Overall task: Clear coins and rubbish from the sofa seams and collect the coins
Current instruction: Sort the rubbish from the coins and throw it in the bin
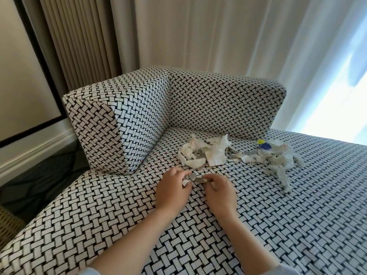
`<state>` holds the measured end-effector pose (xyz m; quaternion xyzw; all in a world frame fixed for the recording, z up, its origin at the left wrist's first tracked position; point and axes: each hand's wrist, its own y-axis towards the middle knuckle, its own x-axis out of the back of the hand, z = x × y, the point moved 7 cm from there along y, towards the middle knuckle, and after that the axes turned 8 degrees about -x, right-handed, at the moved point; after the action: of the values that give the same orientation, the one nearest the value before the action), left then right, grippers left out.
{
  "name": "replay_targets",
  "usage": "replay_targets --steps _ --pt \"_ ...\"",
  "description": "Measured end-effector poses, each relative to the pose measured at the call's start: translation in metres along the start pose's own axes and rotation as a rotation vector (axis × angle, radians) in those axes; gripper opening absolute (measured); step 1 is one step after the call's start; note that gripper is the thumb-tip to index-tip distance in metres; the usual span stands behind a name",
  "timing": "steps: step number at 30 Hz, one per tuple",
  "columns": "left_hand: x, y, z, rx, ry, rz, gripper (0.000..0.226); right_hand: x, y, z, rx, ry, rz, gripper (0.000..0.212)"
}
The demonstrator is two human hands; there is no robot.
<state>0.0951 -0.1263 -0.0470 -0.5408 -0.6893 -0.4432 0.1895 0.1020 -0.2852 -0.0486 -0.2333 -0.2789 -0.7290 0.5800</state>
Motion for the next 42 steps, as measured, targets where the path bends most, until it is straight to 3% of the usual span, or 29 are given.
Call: replay_targets --steps 5,9,12,16,19,26,33,39,42 --pt "-0.002 0.001 -0.001 -0.009 0.047 -0.005 0.017 0.009 0.007 -0.013 -0.160 0.316 -0.077 0.019" --pt "0.000 0.005 -0.001 0.013 0.013 -0.032 0.014 0.009 0.010 -0.017 -0.295 0.484 -0.020 0.028" --pt "0.000 0.013 0.002 0.046 -0.013 -0.053 0.028 0.010 0.019 -0.020 -0.406 0.575 0.024 0.037" --pt "-0.010 0.026 0.007 0.063 0.003 -0.011 0.053 0.009 0.026 -0.017 -0.410 0.571 -0.014 0.036" --pt "-0.017 0.035 0.011 0.103 0.010 0.021 0.058 0.006 0.026 -0.016 -0.378 0.517 -0.050 0.034" --pt "-0.019 0.037 0.008 0.075 0.104 -0.027 0.022 0.005 0.024 -0.015 -0.313 0.522 -0.086 0.030" --pt "0.003 0.021 0.010 0.179 -0.473 -0.062 0.012 0.008 0.020 -0.011 -0.326 0.633 -0.020 0.033" --pt "0.046 -0.002 0.021 0.265 -0.680 -0.234 0.018 0.010 0.009 0.027 -0.296 0.723 0.047 0.030" --pt "0.076 -0.013 0.029 0.302 -0.757 -0.386 0.021 -0.016 -0.009 0.076 -0.223 0.731 0.182 0.026"
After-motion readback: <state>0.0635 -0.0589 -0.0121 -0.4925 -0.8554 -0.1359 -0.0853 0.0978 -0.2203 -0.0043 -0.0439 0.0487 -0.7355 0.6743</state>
